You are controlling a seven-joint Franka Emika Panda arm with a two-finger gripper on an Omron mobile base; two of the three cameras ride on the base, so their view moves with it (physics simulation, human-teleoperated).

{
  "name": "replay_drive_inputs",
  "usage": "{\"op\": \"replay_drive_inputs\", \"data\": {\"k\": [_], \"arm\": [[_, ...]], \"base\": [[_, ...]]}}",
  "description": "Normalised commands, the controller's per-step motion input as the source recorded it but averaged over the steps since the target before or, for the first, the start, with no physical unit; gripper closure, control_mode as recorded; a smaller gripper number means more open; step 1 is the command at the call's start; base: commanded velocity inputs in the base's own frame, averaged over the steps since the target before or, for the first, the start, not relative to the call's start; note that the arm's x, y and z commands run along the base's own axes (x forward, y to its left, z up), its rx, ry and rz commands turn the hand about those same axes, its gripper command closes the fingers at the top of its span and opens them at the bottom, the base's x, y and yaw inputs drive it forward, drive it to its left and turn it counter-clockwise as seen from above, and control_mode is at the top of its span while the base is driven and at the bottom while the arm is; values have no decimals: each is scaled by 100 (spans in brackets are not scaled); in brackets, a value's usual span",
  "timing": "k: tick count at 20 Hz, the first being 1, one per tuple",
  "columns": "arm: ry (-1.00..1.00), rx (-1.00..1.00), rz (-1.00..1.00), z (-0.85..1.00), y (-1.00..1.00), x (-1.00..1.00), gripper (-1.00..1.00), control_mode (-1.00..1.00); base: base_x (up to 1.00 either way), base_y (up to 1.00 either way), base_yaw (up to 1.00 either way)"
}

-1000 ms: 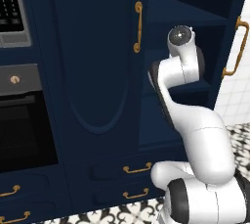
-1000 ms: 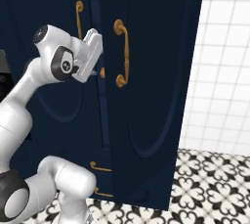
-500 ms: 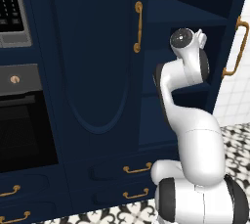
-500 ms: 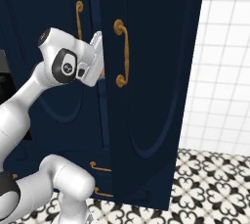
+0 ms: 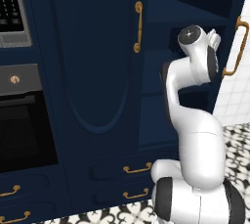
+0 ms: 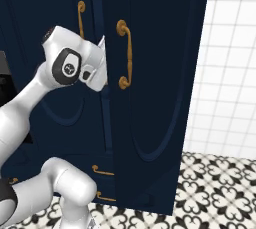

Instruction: Open the cabinet, pick up the bread from the cabinet and place it in the basket. Then move the basket to the dining counter.

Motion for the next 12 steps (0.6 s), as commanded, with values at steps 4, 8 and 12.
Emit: {"op": "replay_drive_inputs", "data": {"k": [4,8,12], "arm": [[-13,8,-29,-2,-42,-41,-100,-100],[-1,5,-34,-13,-96,-20,-100,-100],[0,3,-35,-14,-100,-6,-100,-100]], "base": [[0,0,0],[0,0,0],[0,0,0]]}}
